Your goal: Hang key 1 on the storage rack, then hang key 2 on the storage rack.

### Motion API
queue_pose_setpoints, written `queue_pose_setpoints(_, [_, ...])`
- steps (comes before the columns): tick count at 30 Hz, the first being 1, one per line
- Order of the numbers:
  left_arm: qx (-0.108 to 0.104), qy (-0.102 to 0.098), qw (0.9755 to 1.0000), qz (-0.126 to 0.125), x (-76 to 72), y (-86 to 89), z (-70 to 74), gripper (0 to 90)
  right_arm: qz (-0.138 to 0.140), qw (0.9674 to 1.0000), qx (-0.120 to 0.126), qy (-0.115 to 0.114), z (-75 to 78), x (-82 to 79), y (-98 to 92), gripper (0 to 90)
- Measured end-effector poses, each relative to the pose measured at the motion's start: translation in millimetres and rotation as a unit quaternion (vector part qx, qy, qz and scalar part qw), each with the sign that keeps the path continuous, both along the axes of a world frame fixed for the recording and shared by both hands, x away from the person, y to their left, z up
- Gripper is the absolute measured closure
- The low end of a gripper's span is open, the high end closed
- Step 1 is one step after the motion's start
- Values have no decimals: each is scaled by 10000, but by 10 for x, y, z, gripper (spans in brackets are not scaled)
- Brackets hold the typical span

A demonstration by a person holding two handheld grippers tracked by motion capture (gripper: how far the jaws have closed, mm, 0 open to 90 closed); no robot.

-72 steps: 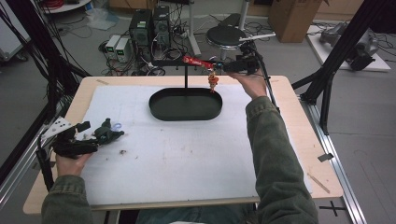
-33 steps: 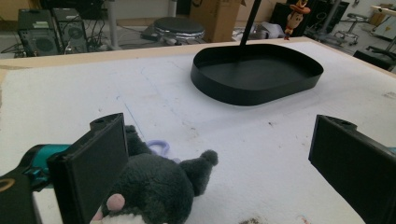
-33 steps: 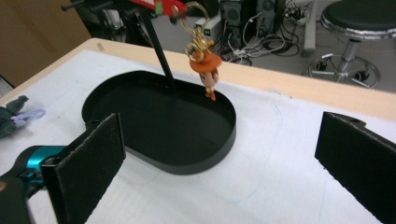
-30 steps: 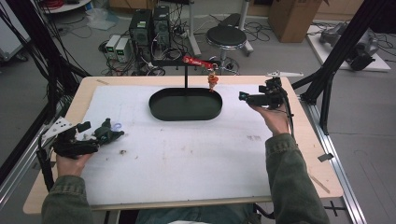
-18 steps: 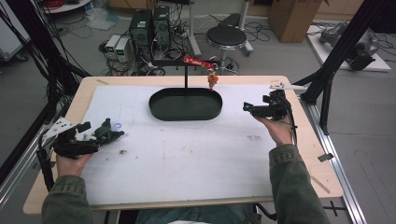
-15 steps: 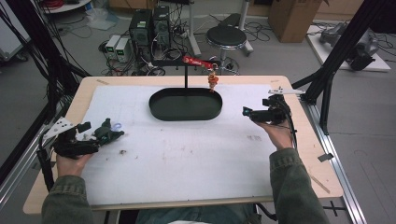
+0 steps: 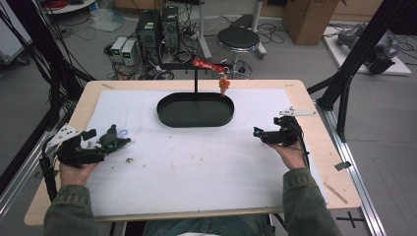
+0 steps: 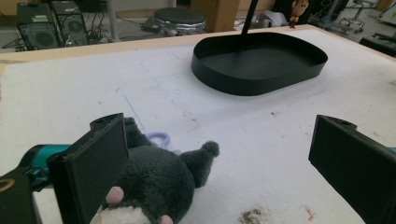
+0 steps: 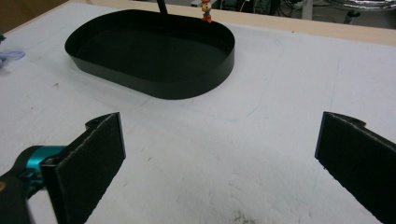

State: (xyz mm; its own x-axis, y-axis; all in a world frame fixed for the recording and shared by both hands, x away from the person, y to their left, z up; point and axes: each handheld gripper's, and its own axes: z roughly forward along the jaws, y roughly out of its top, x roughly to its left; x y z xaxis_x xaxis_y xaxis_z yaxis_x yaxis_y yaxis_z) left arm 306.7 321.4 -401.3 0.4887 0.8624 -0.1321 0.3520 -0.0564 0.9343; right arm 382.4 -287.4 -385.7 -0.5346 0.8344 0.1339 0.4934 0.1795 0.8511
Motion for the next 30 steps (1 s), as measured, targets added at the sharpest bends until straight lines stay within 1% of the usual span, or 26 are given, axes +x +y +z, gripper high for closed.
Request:
queue_pose_setpoints(3, [16,20,10000,-26,15,7,-4,49,2,10000,1,26,-67,-58,-15,8])
queue_pose_setpoints(6, [180,77,9998,-32,39,7,9,49,-21,10000,18,-48,-115,-138,-37,8])
queue_pose_setpoints(7, [268,115,9996,-39,54,8,20,49,-19,10000,35,-81,-128,-168,-49,8])
queue_pose_setpoints(8, [304,169,9994,-56,70,5,34,49,-32,9999,56,-94,-140,-201,-57,8])
queue_pose_setpoints(10, [364,250,9989,-148,110,-7,69,49,-68,9998,68,-175,-154,-258,-72,8])
queue_pose_setpoints(11, [443,294,9984,-199,128,-15,83,49,-87,9997,82,-233,-157,-280,-80,8])
queue_pose_setpoints(12, [476,323,9981,-227,144,-30,91,49,-76,9996,85,-260,-159,-297,-90,8])
queue_pose_setpoints(17, [627,479,9964,-315,214,-54,91,49,-86,9994,116,-312,-178,-354,-123,8])
queue_pose_setpoints(20, [665,562,9956,-339,254,-46,90,49,-68,9994,92,-337,-189,-382,-137,8])
queue_pose_setpoints(24, [758,706,9939,-374,310,-34,88,49,-67,9994,76,-330,-200,-416,-156,8])
queue_pose_setpoints(26, [816,759,9931,-364,331,-26,83,49,-63,9992,89,-384,-205,-425,-166,8])
queue_pose_setpoints(27, [900,788,9922,-361,346,-24,78,49,-61,9992,91,-386,-209,-432,-168,8])
queue_pose_setpoints(28, [998,865,9905,-371,369,-18,71,49,-56,9992,69,-399,-213,-437,-171,8])
queue_pose_setpoints(30, [1060,949,9890,-394,406,-6,64,49,-47,9992,29,-402,-224,-444,-174,8])
